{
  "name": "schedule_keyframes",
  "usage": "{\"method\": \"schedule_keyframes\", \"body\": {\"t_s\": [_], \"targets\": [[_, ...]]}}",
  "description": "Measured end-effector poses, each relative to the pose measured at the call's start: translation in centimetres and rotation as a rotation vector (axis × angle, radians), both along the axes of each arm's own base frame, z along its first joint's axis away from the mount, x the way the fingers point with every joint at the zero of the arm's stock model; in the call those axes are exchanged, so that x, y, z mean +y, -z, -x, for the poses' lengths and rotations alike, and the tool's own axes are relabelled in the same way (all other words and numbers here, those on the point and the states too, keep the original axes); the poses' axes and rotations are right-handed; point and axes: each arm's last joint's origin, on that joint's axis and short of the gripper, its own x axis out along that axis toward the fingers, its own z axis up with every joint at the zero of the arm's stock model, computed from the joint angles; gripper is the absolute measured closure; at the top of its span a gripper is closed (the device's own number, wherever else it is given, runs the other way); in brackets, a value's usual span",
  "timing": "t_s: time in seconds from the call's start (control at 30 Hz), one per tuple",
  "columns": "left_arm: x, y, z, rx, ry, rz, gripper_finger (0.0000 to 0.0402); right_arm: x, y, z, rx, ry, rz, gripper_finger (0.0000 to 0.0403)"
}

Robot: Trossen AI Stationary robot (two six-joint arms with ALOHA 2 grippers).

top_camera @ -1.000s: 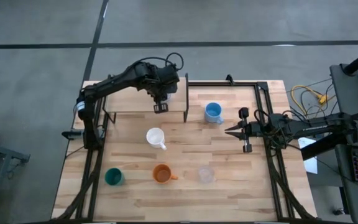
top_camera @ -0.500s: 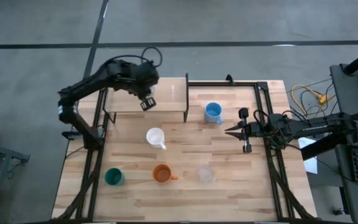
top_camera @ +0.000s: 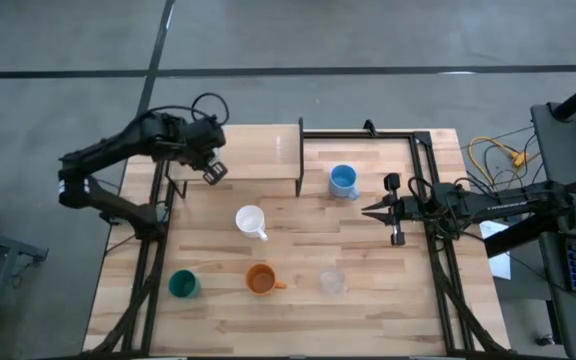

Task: Stack small to large cups/mugs on shelf
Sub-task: Put the blue patterned mug on the shelf

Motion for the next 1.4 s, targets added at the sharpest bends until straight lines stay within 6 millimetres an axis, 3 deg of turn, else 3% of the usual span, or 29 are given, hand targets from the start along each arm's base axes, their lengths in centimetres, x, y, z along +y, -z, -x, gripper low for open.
{"method": "schedule_keyframes", "body": {"t_s": [0.53, 1.4], "targets": [[-0.5, 2.2, 2.1, 0.034, -0.081, -0.011, 0.04, 0.0, 0.0, 0.0, -0.003, 0.0, 0.003, 0.0372], [-0.2, 3.0, 1.0, 0.09, -0.07, 0.008, 0.04, 0.0, -0.1, 0.0, -0.007, 0.001, 0.018, 0.0372]]}}
